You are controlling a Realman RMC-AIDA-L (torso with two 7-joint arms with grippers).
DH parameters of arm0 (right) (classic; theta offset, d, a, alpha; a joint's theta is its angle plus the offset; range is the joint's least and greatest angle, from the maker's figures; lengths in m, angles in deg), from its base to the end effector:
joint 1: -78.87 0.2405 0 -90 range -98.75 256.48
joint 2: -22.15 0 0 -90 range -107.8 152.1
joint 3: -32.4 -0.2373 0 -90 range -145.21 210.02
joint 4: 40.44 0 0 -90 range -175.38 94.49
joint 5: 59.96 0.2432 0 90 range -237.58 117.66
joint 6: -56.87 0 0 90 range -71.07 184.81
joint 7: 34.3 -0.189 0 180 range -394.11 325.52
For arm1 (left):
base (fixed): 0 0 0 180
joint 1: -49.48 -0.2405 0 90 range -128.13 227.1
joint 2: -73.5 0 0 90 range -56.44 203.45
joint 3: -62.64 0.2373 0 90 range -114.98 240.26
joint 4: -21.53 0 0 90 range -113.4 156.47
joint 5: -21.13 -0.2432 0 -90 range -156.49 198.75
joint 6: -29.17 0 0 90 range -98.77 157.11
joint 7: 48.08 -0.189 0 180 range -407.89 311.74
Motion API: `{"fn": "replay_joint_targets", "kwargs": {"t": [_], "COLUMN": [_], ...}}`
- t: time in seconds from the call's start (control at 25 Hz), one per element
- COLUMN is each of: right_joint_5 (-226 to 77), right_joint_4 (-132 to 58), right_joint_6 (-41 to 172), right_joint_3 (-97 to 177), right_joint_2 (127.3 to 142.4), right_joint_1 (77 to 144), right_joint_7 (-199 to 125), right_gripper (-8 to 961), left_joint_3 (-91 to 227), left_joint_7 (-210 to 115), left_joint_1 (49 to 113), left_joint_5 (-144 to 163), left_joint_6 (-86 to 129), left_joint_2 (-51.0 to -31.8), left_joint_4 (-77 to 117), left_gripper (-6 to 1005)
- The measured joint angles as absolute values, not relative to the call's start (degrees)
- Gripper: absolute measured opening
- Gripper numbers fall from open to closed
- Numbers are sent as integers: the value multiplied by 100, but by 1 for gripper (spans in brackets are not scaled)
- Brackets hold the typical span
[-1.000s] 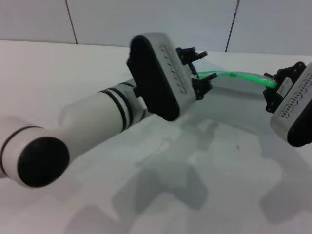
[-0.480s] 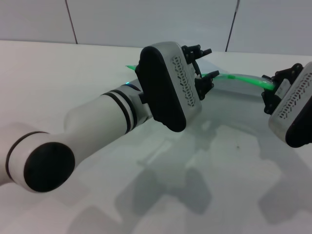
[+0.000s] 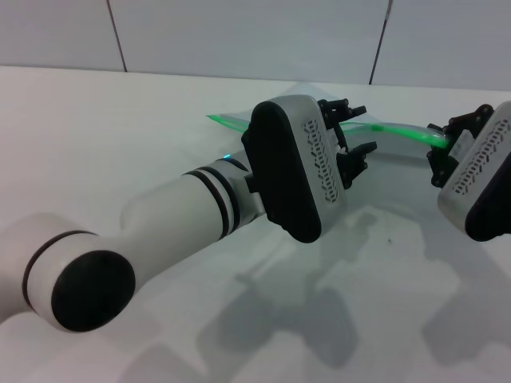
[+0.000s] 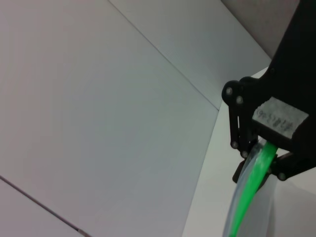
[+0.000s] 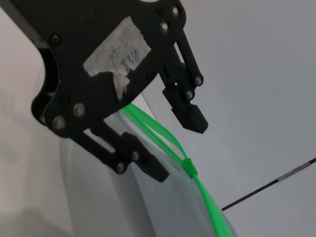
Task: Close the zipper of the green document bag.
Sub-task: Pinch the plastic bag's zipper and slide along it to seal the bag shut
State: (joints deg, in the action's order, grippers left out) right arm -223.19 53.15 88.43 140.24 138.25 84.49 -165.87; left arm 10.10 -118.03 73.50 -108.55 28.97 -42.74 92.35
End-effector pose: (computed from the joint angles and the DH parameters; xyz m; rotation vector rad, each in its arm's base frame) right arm 0.1698 0.3995 -0.0314 -2.1835 -0.0989 -0.2467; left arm -0.0782 0.3901 -0.1494 -2.2532 0.4393 -0.1806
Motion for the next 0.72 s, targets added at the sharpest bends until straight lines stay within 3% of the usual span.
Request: {"fn": "replay_joint_targets", "kwargs": {"t": [0.72], "right_joint_5": [-22339], "right_joint_4": [5379], "right_joint_6": [8842], "right_joint_3": [14100], "right_joint_2": [13825], "right_joint_1": [8449], "right_joint_7": [-16578], "right_gripper": [51], "left_joint_3": [1053], "left_joint_7": [-11799], "left_joint_1": [7470], "left_joint_5": [-10850], "left_joint_6": [2762], "left_joint_2": [-4277], "left_joint_4": [9157], "left_gripper": [421]}}
